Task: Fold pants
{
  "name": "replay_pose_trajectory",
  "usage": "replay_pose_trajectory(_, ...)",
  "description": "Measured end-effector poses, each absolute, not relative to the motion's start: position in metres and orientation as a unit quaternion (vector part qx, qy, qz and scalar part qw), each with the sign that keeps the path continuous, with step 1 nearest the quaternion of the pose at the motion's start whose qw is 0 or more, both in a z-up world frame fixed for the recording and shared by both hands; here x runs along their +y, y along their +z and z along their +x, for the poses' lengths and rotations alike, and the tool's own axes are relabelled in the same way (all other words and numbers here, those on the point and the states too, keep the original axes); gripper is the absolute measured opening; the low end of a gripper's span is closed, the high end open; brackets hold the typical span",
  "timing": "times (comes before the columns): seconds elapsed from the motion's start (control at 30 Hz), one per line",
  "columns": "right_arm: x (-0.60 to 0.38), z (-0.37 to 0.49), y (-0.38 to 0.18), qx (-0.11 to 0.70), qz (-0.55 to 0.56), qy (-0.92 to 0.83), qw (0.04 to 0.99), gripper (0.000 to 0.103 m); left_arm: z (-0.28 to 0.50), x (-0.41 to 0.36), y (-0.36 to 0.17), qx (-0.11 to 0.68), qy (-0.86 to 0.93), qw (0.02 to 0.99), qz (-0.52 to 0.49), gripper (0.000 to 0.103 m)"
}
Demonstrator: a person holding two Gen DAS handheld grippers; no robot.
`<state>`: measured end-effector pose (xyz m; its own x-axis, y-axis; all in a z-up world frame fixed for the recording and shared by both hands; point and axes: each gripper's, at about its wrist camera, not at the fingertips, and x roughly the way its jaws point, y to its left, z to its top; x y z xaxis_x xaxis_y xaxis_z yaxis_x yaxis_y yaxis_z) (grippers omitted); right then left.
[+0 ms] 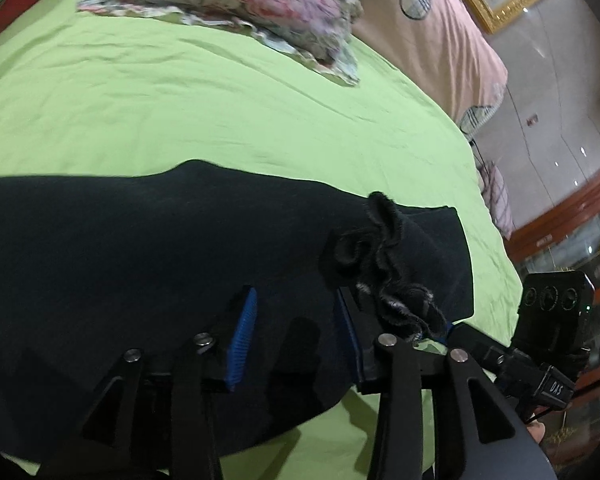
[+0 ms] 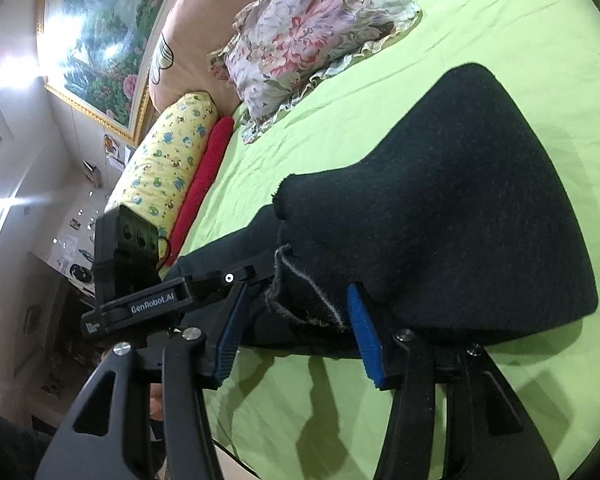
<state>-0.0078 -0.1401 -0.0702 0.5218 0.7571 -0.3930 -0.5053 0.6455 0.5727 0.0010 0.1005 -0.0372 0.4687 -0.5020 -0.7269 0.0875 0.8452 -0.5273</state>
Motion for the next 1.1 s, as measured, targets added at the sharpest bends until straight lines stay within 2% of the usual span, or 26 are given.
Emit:
replay_pose_trajectory(0.3, -0.139, -0.022, -0.055, 0.299, 0.198, 0.380, 0.853, 0.053, -0.031, 0.120, -0.027, 0.470, -0.127, 0.844, -0.225, 0.053)
replay_pose_trajectory(0.37, -0.138, -0.024, -0.054, 0.296, 0.197, 0.382, 0.853, 0.053, -0.039, 0.124, -0.024, 0.464, -0.114, 0.849, -0.226, 0.059)
replay_pose_trajectory(0.7, -0.138, -0.033, -0.052, 0.290, 0.194, 0.385, 0.854, 0.056, -0.084, 0.162, -0.021, 0.445, -0.055, 0.849, -0.279, 0.063)
replay_pose_trajectory(1.1, -0.116, -0.037, -0.054, 0.302, 0.177, 0.407, 0.844, 0.057, -0.138, 0.206, -0.016, 0.428, -0.006, 0.848, -0.313, 0.073)
